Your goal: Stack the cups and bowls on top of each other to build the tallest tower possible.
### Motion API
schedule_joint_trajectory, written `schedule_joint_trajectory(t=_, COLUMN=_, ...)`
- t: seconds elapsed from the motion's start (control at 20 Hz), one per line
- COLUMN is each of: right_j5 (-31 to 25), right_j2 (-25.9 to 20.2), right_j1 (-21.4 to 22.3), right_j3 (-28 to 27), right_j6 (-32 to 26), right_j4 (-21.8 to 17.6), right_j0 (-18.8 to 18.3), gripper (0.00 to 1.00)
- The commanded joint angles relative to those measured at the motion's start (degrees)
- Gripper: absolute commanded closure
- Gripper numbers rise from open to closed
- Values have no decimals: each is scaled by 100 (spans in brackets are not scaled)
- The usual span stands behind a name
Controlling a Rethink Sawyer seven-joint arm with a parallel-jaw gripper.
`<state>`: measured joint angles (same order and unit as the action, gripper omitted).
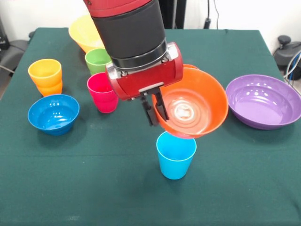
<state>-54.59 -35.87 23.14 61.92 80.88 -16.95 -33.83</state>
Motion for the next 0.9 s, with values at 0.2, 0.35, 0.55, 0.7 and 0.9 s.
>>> schedule_joint_trajectory(t=0.2, right_j5=118, right_j2=-386, right_j1=-401, right_j3=450, right_j6=-232, right_j4=469, right_j0=-124, gripper=100)
schedule_joint_trajectory(t=0.35, right_j5=105, right_j2=-489, right_j1=-473, right_j3=497, right_j6=-360, right_j4=600, right_j0=-200, gripper=100)
schedule_joint_trajectory(t=0.55, right_j5=3, right_j2=-507, right_j1=-537, right_j3=386, right_j6=-544, right_j4=596, right_j0=-215, gripper=100)
schedule_joint_trajectory(t=0.7, right_j5=-180, right_j2=-489, right_j1=-632, right_j3=75, right_j6=-746, right_j4=528, right_j0=-157, gripper=100)
schedule_joint_trajectory(t=0.9, right_j5=-588, right_j2=-550, right_j1=-825, right_j3=-358, right_j6=-998, right_j4=510, right_j0=-102, gripper=100)
